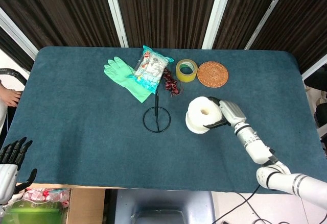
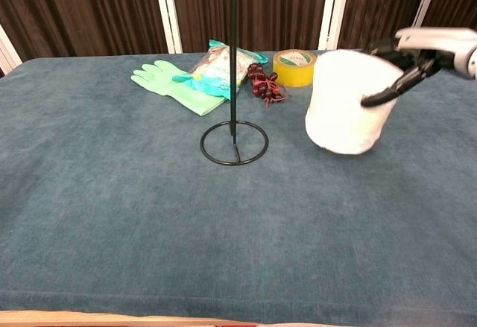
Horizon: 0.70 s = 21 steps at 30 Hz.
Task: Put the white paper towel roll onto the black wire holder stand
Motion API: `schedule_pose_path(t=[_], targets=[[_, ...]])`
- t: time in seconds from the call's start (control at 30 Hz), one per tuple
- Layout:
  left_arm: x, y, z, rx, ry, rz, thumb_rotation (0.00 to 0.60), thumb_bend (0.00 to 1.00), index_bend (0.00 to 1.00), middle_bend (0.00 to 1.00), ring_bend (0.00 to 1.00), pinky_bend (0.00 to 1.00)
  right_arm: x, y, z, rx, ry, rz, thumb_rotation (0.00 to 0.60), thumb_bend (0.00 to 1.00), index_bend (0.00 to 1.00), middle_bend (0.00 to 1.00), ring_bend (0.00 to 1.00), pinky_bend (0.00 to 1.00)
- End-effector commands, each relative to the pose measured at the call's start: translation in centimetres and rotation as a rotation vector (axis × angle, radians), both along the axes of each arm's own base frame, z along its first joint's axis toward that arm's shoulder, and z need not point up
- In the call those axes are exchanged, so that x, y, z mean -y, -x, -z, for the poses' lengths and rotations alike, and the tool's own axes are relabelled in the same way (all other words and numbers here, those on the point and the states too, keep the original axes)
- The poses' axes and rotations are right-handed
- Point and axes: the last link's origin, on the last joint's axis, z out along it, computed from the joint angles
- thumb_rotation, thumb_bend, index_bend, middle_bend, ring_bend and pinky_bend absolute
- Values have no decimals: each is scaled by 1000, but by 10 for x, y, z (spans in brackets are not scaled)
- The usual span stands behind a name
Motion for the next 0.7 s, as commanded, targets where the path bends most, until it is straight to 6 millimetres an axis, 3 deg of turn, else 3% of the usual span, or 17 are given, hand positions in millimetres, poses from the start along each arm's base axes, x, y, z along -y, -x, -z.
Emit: schedule_pose_path(t=[0.03,0.33,0.53,0.7], targets=[[0,0,0,0,0,0,600,420,0,6,0,93,-6,-10,-21,99,70,-45,600,231,862,703,637,478],[0,0,0,0,0,0,600,420,0,6,0,93,-23,-54,-61,326,146,-162,600,235,864,705,641,478],[0,0,0,0,0,0,600,419,0,6,0,93,-21,-104,-69,380,140,-236,600,234,860,705,641,478],[0,0,0,0,0,0,600,420,0,6,0,93,-19,-148,-64,344,142,-277,600,234,860,705,641,478]])
